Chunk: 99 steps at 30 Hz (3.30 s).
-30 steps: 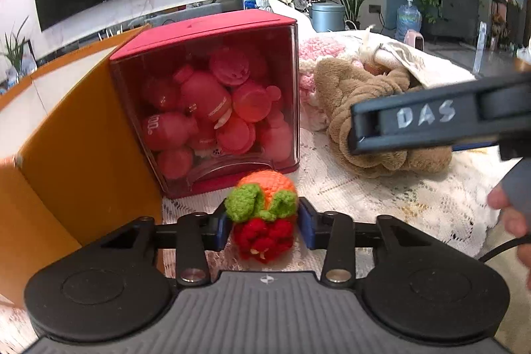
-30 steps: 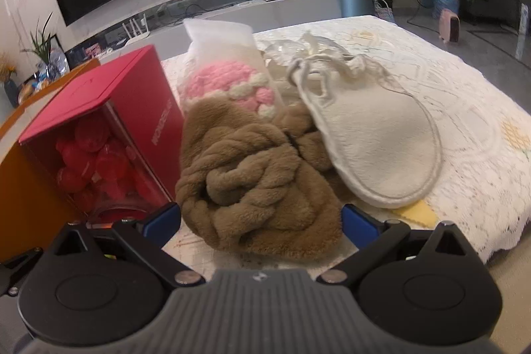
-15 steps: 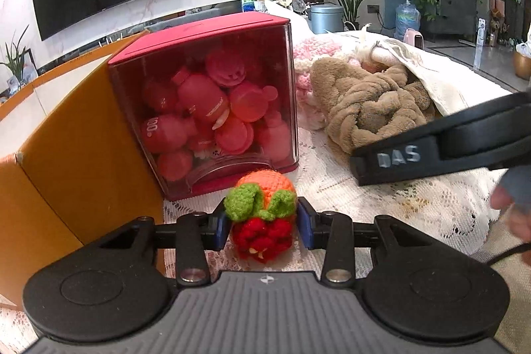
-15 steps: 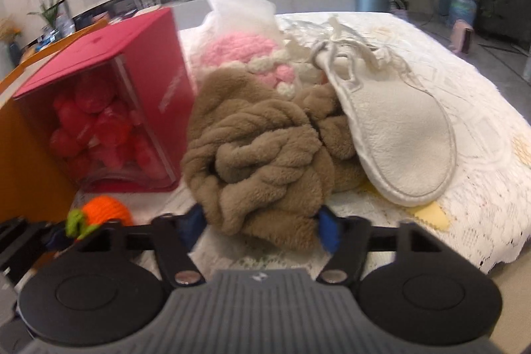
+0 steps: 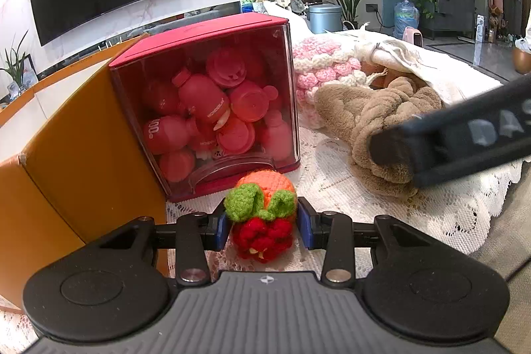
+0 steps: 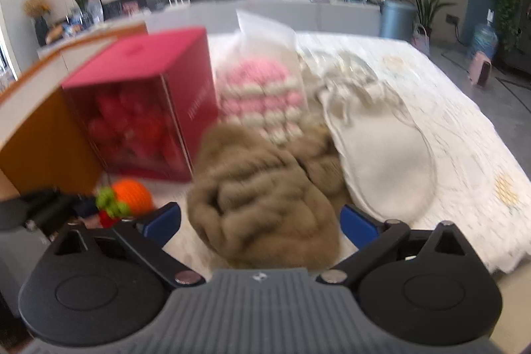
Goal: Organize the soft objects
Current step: 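Grasp the brown fluffy towel with the right gripper while the left holds the strawberry, then lift the brown towel with the right gripper and carry it over the white box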
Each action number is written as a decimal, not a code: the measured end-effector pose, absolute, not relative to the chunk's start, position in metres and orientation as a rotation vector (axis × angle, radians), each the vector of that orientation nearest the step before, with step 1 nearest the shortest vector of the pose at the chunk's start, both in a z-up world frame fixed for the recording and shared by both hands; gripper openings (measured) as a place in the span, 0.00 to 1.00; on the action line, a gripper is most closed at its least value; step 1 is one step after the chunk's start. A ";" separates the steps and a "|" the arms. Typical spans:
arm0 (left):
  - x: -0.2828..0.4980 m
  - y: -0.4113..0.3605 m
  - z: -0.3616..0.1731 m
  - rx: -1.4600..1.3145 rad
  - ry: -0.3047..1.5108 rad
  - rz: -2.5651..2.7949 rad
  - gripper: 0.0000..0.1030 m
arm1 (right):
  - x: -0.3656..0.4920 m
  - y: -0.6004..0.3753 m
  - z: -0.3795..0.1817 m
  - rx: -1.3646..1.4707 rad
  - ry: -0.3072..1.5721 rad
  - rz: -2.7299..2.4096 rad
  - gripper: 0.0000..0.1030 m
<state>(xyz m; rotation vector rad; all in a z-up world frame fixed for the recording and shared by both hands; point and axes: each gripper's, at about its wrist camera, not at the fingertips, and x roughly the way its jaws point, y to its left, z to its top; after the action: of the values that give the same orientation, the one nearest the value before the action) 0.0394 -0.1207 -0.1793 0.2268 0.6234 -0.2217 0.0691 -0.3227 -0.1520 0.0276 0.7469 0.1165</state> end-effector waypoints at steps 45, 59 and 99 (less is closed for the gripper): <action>0.020 -0.121 -0.130 0.169 0.500 -0.211 0.45 | 0.057 -0.337 -0.120 0.194 0.612 0.174 0.55; 0.020 -0.081 -0.067 0.044 0.379 -0.117 0.45 | 0.026 -0.326 -0.056 0.176 0.445 0.243 0.55; 0.077 0.062 -0.092 0.114 0.859 0.108 0.53 | 0.072 -0.116 -0.081 -0.211 0.537 0.507 0.56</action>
<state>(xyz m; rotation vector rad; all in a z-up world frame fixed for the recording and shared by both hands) 0.0771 0.0616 -0.0918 0.1138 0.8592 0.1081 0.0720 -0.1156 -0.0806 -0.2109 0.5370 0.5074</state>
